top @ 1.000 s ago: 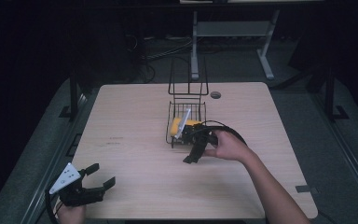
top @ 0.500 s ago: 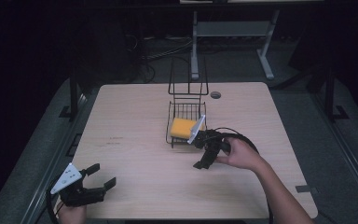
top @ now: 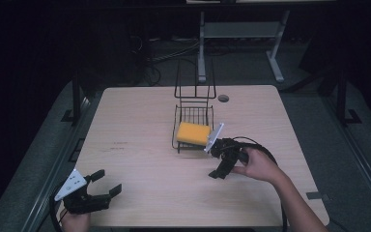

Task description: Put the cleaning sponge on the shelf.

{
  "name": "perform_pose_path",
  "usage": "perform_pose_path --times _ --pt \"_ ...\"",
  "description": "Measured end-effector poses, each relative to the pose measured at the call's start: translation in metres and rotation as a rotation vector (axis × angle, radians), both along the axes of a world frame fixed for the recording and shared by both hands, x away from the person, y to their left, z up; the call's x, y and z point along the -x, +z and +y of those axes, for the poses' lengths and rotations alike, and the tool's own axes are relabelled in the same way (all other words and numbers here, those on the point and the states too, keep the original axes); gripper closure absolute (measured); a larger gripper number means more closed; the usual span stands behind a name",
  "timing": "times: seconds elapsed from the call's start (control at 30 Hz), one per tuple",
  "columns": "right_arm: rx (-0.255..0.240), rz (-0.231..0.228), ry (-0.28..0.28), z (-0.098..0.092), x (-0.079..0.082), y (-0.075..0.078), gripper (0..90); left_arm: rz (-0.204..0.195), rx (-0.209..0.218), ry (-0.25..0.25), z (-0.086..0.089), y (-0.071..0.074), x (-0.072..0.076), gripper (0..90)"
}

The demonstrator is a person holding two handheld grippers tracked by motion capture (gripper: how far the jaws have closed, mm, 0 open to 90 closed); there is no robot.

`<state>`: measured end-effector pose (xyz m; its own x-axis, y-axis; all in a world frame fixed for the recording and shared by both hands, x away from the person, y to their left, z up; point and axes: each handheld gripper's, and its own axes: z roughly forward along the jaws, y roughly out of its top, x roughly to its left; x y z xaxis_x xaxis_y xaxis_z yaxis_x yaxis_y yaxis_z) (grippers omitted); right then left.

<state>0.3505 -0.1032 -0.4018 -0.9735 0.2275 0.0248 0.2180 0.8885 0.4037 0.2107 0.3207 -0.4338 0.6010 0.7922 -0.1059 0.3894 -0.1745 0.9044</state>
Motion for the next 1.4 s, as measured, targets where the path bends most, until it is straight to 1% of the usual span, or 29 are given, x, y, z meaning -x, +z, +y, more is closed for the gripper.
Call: perform_pose_path --times 0.23,0.43,0.57,0.87,1.03,1.1,1.3,1.37,1.4 --pt "0.002 0.003 -0.014 -0.009 0.004 -0.003 17.7 0.000 -0.002 0.001 0.000 0.000 0.000 12.9" --pt "0.009 -0.014 -0.018 -0.015 0.009 -0.003 17.4 0.002 -0.005 -0.001 0.000 0.000 0.000 12.9" --pt "0.012 -0.014 -0.033 -0.020 0.012 -0.002 17.4 0.002 -0.008 0.000 0.000 0.000 0.000 12.8" --pt "0.031 -0.023 -0.044 -0.032 0.020 -0.006 17.2 0.003 -0.011 0.001 -0.001 0.000 0.000 12.8" --pt "0.035 -0.013 -0.059 -0.039 0.024 -0.009 16.9 0.003 -0.015 0.001 -0.001 0.000 0.001 12.8" --pt "0.025 -0.004 -0.067 -0.043 0.026 -0.010 17.0 0.003 -0.015 0.000 -0.001 0.000 0.001 12.8" --pt "0.013 -0.019 -0.090 -0.055 0.037 -0.015 16.9 0.005 -0.018 0.000 -0.002 0.000 0.001 12.8" --pt "0.005 -0.025 -0.103 -0.059 0.042 -0.017 16.9 0.005 -0.019 0.000 -0.002 0.000 0.001 12.8" --pt "0.005 -0.036 -0.103 -0.061 0.047 -0.018 16.9 0.005 -0.020 0.000 -0.002 0.000 0.001 12.8"
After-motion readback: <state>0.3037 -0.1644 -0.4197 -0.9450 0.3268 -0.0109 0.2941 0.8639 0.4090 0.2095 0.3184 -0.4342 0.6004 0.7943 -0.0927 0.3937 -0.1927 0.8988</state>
